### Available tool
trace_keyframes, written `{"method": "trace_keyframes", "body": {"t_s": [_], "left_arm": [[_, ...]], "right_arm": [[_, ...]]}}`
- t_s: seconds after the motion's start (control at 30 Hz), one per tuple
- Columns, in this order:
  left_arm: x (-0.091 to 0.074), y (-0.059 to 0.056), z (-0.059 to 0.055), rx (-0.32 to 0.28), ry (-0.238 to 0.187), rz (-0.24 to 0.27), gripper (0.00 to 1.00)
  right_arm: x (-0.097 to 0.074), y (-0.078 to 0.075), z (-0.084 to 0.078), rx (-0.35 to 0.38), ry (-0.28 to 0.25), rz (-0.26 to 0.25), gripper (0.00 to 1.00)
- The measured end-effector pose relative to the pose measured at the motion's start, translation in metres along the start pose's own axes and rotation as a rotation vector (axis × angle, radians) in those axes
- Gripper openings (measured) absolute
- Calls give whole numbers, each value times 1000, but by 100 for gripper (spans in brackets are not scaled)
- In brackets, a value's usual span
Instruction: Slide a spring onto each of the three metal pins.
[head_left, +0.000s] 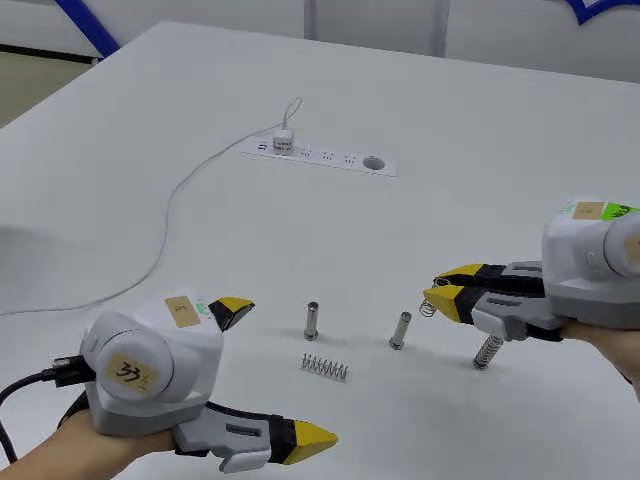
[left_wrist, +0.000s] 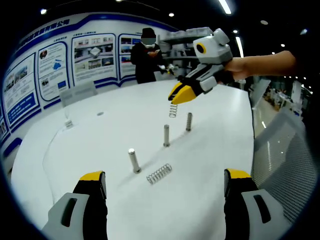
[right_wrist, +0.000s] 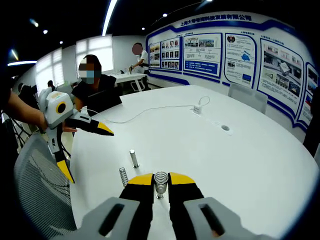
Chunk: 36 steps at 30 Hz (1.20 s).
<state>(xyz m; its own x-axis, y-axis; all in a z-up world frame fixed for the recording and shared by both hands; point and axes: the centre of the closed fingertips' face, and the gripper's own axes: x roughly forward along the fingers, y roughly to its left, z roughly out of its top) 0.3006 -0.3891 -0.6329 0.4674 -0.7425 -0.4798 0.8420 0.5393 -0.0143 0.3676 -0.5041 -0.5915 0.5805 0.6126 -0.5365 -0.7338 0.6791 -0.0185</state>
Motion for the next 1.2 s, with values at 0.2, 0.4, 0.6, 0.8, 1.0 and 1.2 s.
{"method": "trace_keyframes", "body": {"t_s": [0.2,0.4,0.6,0.8,1.0,1.2], "left_arm": [[0,-1,0,-3,0,-10,100],[0,1,-1,-5,2,-5,100],[0,2,-3,-8,7,-2,100],[0,1,-4,-9,13,-5,100],[1,2,-2,-10,8,-2,100],[3,0,-1,-11,8,-7,100]], "right_arm": [[12,1,-2,5,12,6,11],[18,-3,-7,12,31,5,11],[20,-3,-12,7,49,17,11],[23,-3,-10,21,41,18,11],[21,-1,-11,20,50,23,11],[22,0,-19,8,74,23,11]]}}
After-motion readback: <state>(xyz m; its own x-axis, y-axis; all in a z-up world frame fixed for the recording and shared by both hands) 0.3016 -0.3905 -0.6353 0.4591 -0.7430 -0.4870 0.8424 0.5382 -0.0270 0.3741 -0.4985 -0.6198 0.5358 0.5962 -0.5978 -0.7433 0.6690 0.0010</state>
